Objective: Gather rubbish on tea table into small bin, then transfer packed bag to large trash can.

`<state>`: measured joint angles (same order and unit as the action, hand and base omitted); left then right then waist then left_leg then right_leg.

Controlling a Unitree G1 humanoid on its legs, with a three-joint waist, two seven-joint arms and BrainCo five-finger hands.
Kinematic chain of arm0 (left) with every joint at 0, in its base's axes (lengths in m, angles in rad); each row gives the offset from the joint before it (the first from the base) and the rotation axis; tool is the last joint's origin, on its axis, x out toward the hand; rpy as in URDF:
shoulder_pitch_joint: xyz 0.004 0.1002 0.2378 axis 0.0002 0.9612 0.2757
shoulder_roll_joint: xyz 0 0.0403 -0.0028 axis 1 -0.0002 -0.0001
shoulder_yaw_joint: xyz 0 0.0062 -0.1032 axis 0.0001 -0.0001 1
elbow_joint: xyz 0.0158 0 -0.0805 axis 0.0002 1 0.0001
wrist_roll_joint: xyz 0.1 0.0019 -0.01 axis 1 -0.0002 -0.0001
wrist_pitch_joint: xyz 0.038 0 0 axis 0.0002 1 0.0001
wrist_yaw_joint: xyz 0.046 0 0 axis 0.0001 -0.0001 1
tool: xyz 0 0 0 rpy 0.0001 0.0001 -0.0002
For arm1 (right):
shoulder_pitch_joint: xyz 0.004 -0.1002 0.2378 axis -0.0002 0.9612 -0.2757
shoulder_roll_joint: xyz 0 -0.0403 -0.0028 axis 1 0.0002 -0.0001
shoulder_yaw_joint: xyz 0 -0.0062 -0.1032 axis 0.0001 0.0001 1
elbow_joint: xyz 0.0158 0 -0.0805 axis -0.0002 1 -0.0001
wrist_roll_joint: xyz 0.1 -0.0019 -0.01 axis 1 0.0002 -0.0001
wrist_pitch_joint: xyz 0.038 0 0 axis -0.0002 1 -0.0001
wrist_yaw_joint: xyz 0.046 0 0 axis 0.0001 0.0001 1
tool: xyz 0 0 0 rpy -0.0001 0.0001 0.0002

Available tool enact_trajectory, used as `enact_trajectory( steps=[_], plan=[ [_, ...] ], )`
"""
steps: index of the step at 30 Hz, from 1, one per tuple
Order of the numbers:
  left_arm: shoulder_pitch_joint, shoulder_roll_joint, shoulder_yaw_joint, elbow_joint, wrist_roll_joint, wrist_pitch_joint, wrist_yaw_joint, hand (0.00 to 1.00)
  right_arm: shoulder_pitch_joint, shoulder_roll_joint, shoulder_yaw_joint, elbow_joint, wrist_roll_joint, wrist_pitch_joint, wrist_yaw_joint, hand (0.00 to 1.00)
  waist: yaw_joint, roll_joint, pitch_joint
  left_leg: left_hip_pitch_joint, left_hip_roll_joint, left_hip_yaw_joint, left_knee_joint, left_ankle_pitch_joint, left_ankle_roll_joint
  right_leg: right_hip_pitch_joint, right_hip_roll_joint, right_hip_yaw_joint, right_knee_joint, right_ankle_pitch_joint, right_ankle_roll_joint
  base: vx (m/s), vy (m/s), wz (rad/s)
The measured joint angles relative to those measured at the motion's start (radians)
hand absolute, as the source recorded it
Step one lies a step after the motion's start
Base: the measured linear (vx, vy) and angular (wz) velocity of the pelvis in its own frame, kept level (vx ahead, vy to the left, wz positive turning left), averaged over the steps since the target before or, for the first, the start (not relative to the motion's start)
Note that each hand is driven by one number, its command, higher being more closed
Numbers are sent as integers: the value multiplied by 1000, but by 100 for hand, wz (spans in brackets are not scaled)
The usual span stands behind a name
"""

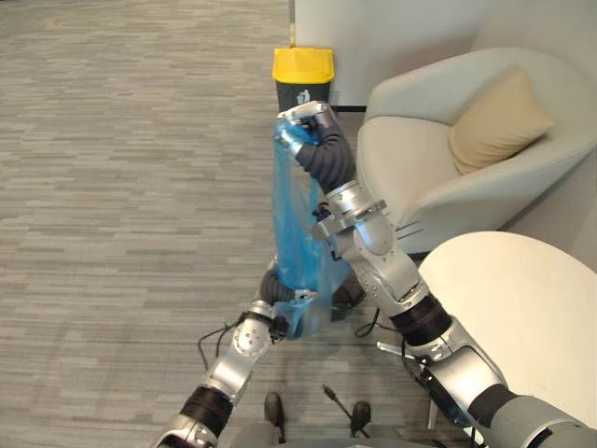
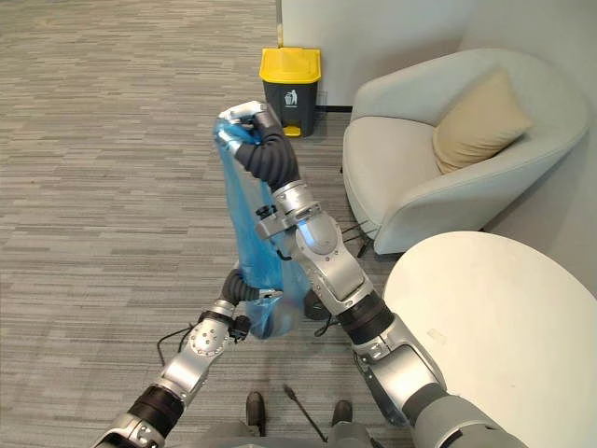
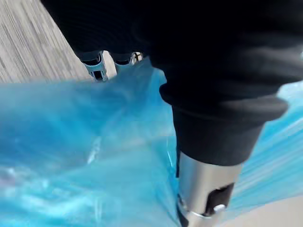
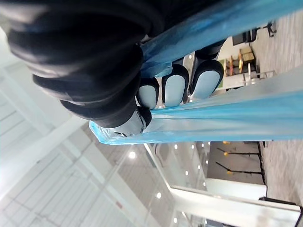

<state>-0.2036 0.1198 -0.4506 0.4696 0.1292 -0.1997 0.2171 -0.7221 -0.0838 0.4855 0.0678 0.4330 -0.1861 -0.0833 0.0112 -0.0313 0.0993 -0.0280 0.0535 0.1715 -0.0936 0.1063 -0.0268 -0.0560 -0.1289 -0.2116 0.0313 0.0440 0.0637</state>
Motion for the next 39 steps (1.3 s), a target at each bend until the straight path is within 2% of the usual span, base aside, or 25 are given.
enact_trajectory(
  steps=[2, 3, 7, 10, 18, 19, 22, 27, 30, 32, 35, 39],
  plan=[
    [-1, -2, -32, 20, 0, 0, 0, 0, -16, -1, 31, 27, 11, 2, 0, 100, 2, -1, -1, 6, 7, 8, 0, 3, -5, 0, 12, 12, 0, 4, -5, -52, -11, -13],
    [-6, -2, -36, 32, -1, -1, 2, 100, -30, -1, 47, 37, 18, 9, 0, 100, 2, 0, -1, 7, 13, 10, 0, 5, -8, -1, 16, 15, -1, 6, -6, -36, -22, -11],
    [-64, -3, -56, 98, -1, 11, 7, 100, -60, 6, 153, 38, 56, 11, 3, 100, 2, 0, -4, 6, 31, 19, -1, 12, -18, 1, 37, 24, -23, 23, -18, -37, -33, -10],
    [-98, -5, -58, 108, -1, 22, 30, 100, -60, 40, 219, 38, 92, 11, 39, 100, 2, -1, -4, 5, 41, 19, -1, 18, -26, 3, 43, 24, -34, 29, -23, -19, -26, -5],
    [-122, -33, -57, 55, -20, 21, 73, 100, -15, 61, 287, 32, 107, 4, 81, 100, 1, 0, -5, 6, 53, 10, -1, 22, -33, 14, 57, 18, -43, 33, -29, 1, 0, 2],
    [-122, -39, -57, 48, -22, 21, 75, 100, 13, 61, 289, 32, 106, 3, 87, 0, 1, 0, -6, 8, 52, 5, -1, 22, -33, 20, 57, 14, -47, 33, -29, 10, 2, 9],
    [-122, -40, -53, 37, -31, 21, 77, 100, 82, 64, 292, 28, 95, 2, 88, 0, 0, 0, -12, 7, 51, -4, -1, 22, -33, 27, 57, 5, -53, 33, -29, 8, 2, 10],
    [-88, -38, 23, -1, -50, 21, 92, 100, 203, 13, 285, -5, -19, 2, 110, 0, -1, 1, -19, 7, 52, -12, -1, 22, -33, 32, 57, -3, -55, 32, -29, 4, 1, 5],
    [2, -25, 121, -74, -63, 14, 102, 100, 294, -62, 239, -75, -150, -4, 110, 0, -2, 1, -20, 8, 51, -11, -1, 22, -33, 32, 57, -2, -54, 32, -28, 0, 0, 0],
    [84, 5, 192, -108, -92, -2, 115, 100, 353, -134, 175, -94, -283, -17, 107, 0, -2, 0, -20, 13, 52, -6, -1, 22, -34, 33, 58, 3, -54, 32, -29, -5, 8, -6],
    [166, 28, 281, -128, -123, -7, 116, 100, 439, -219, 107, -94, -393, -40, 107, 0, -1, 0, -22, 17, 52, 0, -1, 18, -39, 34, 58, 10, -54, 32, -28, -6, 9, -6],
    [251, 56, 383, -153, -169, -15, 112, 100, 586, -320, 1, -95, -499, -50, 107, 0, 1, 1, -22, 18, 53, 4, -4, 17, -39, 35, 57, 16, -59, 27, -21, -7, 5, -3]
  ],
)
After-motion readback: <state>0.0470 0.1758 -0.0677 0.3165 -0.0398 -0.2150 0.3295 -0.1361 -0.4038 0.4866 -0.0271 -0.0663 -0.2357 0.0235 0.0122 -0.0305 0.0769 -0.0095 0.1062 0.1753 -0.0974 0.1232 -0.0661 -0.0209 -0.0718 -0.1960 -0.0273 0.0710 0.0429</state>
